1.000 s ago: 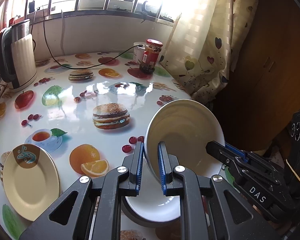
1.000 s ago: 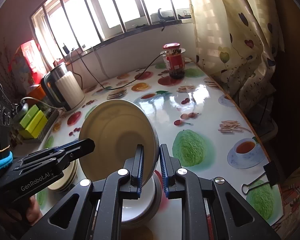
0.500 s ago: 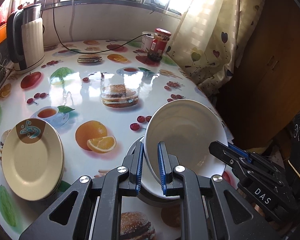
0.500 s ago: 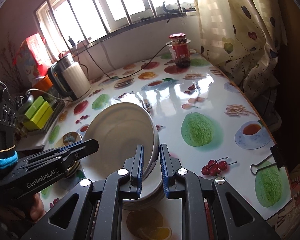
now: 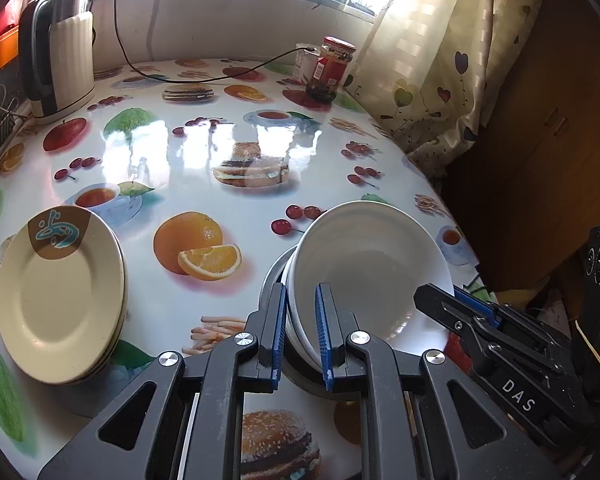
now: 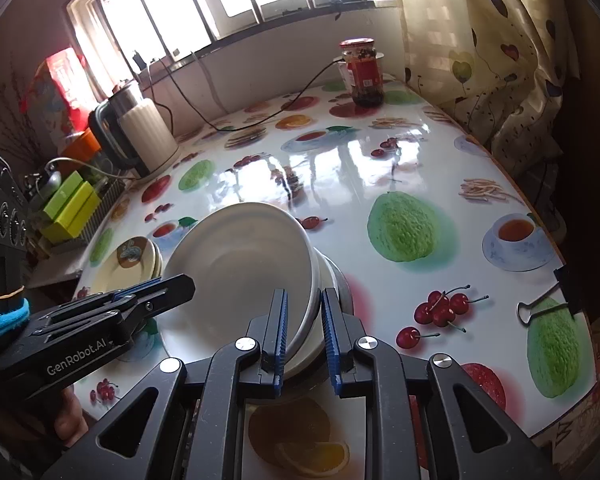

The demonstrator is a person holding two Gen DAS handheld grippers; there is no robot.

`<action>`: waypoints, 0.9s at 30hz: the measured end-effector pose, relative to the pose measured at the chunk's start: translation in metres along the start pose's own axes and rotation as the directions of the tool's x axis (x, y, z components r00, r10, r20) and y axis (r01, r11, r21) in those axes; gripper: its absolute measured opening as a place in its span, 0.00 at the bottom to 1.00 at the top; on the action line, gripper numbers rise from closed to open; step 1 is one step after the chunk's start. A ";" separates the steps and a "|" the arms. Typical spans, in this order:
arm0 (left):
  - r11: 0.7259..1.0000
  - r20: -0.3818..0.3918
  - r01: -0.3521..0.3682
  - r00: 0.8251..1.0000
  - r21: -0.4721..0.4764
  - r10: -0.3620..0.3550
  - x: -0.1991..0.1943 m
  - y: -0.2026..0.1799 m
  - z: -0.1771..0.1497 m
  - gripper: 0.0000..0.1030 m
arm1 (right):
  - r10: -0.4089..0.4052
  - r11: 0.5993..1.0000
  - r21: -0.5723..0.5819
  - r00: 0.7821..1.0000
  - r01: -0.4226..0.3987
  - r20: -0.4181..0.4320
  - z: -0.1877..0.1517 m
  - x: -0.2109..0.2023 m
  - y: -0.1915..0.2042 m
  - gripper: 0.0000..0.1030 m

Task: Organize plates and bowls

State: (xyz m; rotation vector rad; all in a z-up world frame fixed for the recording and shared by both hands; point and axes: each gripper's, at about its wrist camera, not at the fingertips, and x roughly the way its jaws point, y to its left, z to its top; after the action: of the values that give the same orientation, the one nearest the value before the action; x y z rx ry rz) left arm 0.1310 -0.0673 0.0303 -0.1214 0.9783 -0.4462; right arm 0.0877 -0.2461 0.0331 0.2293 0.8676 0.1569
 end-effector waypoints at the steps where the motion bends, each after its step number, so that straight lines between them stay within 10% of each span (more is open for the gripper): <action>1: 1.000 -0.002 0.001 1.000 -0.002 -0.001 0.000 0.000 0.000 0.15 | -0.002 1.000 -0.001 1.000 0.002 -0.002 0.000 0.001 0.000 0.18; 27: 0.994 0.081 0.094 0.993 -0.063 -0.089 -0.012 0.025 0.000 0.17 | 0.054 0.995 0.075 0.997 -0.058 0.060 -0.002 -0.007 -0.021 0.43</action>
State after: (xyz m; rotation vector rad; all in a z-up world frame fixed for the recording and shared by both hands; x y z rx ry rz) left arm 0.1332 -0.0395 0.0318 -0.2435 0.9138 -0.4896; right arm 0.0824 -0.2676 0.0314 0.3285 0.8107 0.1687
